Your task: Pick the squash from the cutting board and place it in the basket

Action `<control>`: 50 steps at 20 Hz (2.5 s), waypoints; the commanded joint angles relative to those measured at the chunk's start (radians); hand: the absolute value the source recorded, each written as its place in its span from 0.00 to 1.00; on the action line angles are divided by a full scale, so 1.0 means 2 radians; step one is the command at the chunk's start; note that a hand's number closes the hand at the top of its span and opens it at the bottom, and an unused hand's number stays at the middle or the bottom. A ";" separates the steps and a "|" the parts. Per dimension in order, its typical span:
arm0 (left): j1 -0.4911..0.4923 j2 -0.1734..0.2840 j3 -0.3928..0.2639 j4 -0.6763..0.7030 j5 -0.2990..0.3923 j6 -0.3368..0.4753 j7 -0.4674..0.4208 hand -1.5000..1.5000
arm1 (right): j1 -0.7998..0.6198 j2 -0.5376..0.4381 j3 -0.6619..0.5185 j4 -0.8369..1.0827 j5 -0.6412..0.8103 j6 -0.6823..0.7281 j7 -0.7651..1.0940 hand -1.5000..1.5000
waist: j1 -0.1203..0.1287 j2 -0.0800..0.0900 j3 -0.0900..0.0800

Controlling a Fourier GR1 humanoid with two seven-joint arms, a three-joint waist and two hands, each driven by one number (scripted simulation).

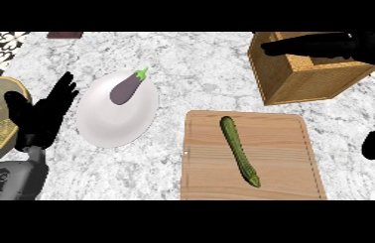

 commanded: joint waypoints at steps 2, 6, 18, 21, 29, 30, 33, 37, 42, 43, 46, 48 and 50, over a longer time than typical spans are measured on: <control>0.014 0.005 0.016 0.012 0.003 -0.019 -0.019 0.50 | 0.041 0.003 -0.065 0.036 0.031 0.020 -0.083 0.00 | 0.005 0.002 0.000; 0.001 0.001 0.015 -0.013 -0.005 -0.017 0.016 0.50 | 0.087 0.059 -0.040 0.012 0.116 0.000 -0.121 0.00 | 0.005 0.001 0.000; -0.025 -0.030 0.022 0.024 -0.032 -0.008 0.003 0.50 | 0.195 0.158 0.010 0.030 0.280 -0.124 -0.265 0.00 | 0.001 0.001 0.000; 0.004 -0.011 0.038 0.024 -0.019 -0.042 -0.020 0.50 | 0.205 0.198 0.031 0.071 0.303 -0.156 -0.276 0.00 | 0.003 0.001 0.000; -0.011 -0.028 0.039 -0.013 -0.032 -0.028 0.026 0.50 | 0.167 0.217 0.070 0.168 0.414 -0.187 -0.311 0.00 | 0.005 0.001 0.000; 0.008 -0.017 0.043 -0.004 -0.034 -0.048 0.003 0.50 | 0.179 0.218 0.080 0.175 0.430 -0.198 -0.319 0.00 | 0.005 0.001 0.000; -0.014 -0.036 0.048 0.007 -0.038 -0.036 0.010 0.50 | 0.201 0.210 0.079 0.153 0.449 -0.190 -0.326 0.00 | 0.001 0.000 0.000; 0.025 -0.039 0.055 -0.005 -0.046 -0.049 -0.015 0.50 | 0.173 0.217 0.064 0.192 0.466 -0.186 -0.356 0.00 | 0.003 0.000 0.000; -0.013 -0.038 0.063 0.014 -0.051 -0.060 -0.002 0.50 | 0.155 0.225 0.035 0.210 0.468 -0.171 -0.373 0.00 | 0.002 0.000 0.000; -0.007 -0.055 0.050 0.018 -0.068 -0.043 -0.005 0.50 | 0.162 0.226 0.044 0.251 0.481 -0.200 -0.409 0.00 | 0.003 0.001 0.000; -0.001 -0.035 0.072 -0.001 -0.049 -0.063 0.009 0.50 | 0.198 0.212 0.052 0.200 0.468 -0.176 -0.415 0.00 | 0.002 0.000 0.000; -0.023 -0.036 0.072 0.003 -0.047 -0.061 0.024 0.50 | 0.173 0.202 0.045 0.204 0.456 -0.149 -0.416 0.00 | 0.002 0.000 0.000; -0.003 -0.044 0.068 -0.005 -0.056 -0.058 0.007 0.50 | 0.200 0.206 0.062 0.212 0.471 -0.187 -0.443 0.00 | 0.003 0.000 0.000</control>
